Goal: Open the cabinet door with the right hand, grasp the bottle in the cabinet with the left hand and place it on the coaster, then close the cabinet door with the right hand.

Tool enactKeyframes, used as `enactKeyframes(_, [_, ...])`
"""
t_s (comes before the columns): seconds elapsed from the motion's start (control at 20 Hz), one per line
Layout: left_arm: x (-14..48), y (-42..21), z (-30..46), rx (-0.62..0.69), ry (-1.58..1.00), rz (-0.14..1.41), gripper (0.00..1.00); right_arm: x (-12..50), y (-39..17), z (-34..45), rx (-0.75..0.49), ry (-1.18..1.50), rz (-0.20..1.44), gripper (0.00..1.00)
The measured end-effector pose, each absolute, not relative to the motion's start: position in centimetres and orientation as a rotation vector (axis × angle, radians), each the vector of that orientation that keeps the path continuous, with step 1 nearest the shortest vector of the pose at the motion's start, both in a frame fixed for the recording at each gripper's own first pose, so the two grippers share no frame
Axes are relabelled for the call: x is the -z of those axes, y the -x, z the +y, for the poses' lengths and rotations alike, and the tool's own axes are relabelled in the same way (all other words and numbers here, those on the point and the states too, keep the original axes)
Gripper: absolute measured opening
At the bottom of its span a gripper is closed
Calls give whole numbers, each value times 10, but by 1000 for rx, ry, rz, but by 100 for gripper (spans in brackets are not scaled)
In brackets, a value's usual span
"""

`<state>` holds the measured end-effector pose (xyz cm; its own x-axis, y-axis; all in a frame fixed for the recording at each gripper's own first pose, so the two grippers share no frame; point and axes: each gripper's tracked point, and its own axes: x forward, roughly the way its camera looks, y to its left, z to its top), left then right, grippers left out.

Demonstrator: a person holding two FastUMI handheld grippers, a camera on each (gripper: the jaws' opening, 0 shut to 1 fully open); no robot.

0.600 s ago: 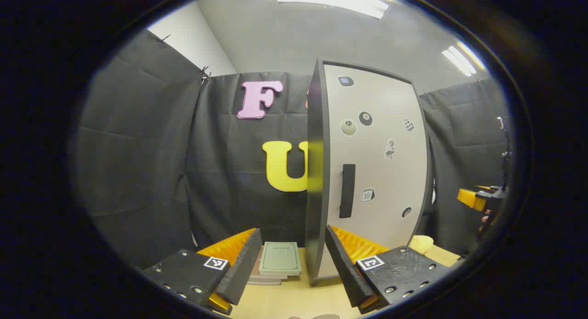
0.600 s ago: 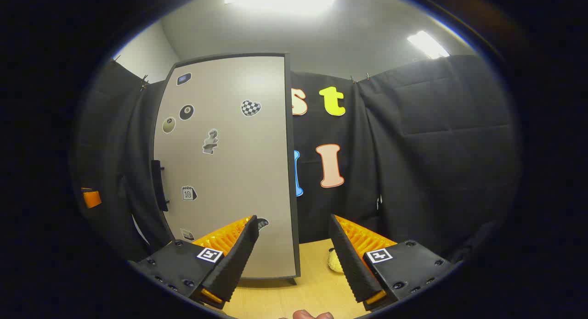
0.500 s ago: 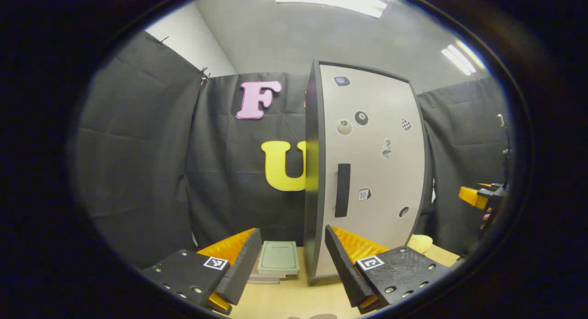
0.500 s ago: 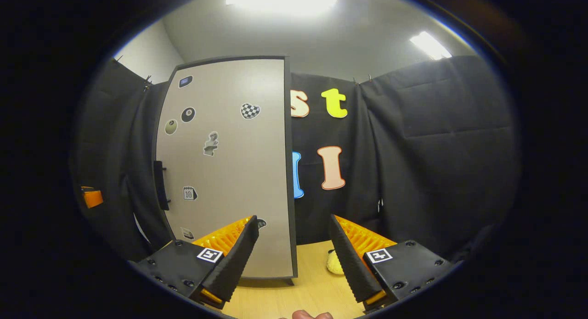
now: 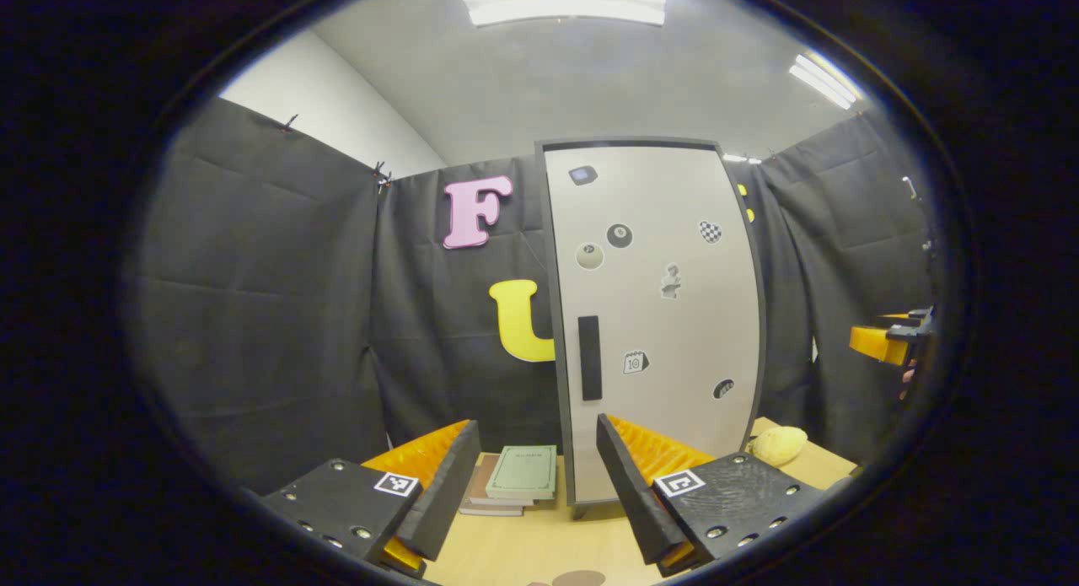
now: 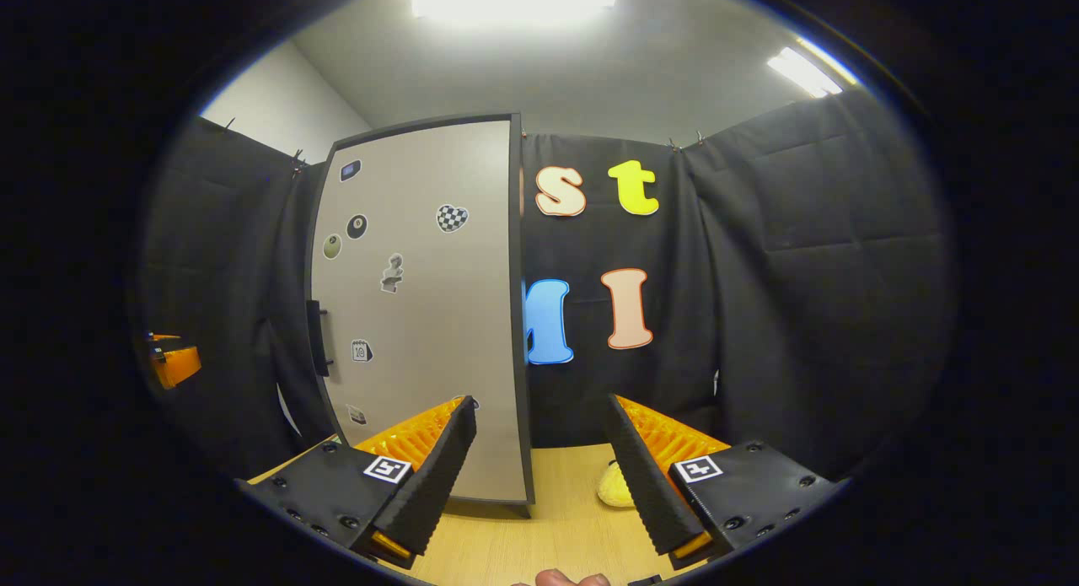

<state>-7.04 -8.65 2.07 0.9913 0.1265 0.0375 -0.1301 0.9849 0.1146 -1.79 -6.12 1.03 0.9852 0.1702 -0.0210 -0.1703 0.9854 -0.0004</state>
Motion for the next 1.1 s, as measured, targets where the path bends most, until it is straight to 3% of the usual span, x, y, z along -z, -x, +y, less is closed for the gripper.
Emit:
enactKeyframes(0.05, [-20,71,-91,-121,-118,-32,86,-9,19,-62,-176,0,32,94])
enactKeyframes(0.15, [-18,72,-95,-97,-103,-25,85,-16,23,-61,-165,-19,18,98])
enactKeyframes(0.2, [-16,72,-93,-93,-90,-18,86,-17,23,-57,-164,-25,12,93])
enactKeyframes(0.25, [-16,70,-89,-91,-76,-14,84,-18,24,-52,-163,-28,14,98])
enactKeyframes(0.45, [-7,72,-65,-85,-30,1,88,-20,20,-19,-182,-30,20,98])
enactKeyframes(0.55, [-4,71,-50,-88,-21,3,87,-23,15,-2,-194,-23,26,94])
enactKeyframes(0.65, [-1,74,-35,-93,-7,1,86,-27,10,21,-221,-24,33,98])
enactKeyframes(1.1, [47,87,23,-109,1,65,84,-37,-19,136,-323,8,35,98])
